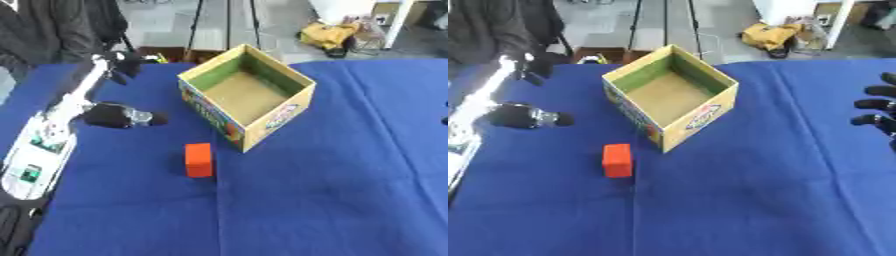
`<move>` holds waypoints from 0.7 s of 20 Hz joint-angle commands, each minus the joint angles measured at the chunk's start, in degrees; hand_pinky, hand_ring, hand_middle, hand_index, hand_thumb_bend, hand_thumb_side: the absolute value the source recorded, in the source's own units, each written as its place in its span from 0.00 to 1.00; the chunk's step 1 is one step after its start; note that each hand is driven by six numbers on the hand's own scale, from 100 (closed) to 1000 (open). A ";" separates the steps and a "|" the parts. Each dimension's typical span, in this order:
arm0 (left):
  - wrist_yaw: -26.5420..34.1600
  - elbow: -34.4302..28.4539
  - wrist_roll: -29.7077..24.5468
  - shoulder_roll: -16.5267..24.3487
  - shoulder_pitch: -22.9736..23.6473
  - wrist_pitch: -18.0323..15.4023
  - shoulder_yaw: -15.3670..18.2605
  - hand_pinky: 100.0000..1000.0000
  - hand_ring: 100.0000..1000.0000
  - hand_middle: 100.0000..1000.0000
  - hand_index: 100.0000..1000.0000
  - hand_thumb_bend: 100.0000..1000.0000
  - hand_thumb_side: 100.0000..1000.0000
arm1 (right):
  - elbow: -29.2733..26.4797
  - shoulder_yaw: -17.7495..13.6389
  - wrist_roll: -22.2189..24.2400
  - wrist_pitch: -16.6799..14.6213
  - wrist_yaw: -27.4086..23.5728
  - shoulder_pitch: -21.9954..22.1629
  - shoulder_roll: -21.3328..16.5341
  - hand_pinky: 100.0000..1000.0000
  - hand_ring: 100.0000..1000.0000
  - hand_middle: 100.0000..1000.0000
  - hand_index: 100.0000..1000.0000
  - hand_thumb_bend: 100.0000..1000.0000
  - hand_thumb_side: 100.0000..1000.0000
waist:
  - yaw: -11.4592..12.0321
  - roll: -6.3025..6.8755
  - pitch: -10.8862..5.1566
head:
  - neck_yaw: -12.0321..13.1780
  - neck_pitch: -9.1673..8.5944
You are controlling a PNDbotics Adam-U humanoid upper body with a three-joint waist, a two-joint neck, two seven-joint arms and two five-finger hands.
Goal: Pick up objects on the table and place them in the box.
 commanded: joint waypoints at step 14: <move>-15.19 12.32 -10.15 -3.95 -5.83 -4.56 -8.44 0.60 0.58 0.55 0.72 0.90 0.30 | -0.94 -0.07 0.41 0.05 -0.70 -0.68 -1.38 0.49 0.62 0.63 0.81 0.01 0.52 | -1.06 -0.08 -0.73 | 0.46 -0.48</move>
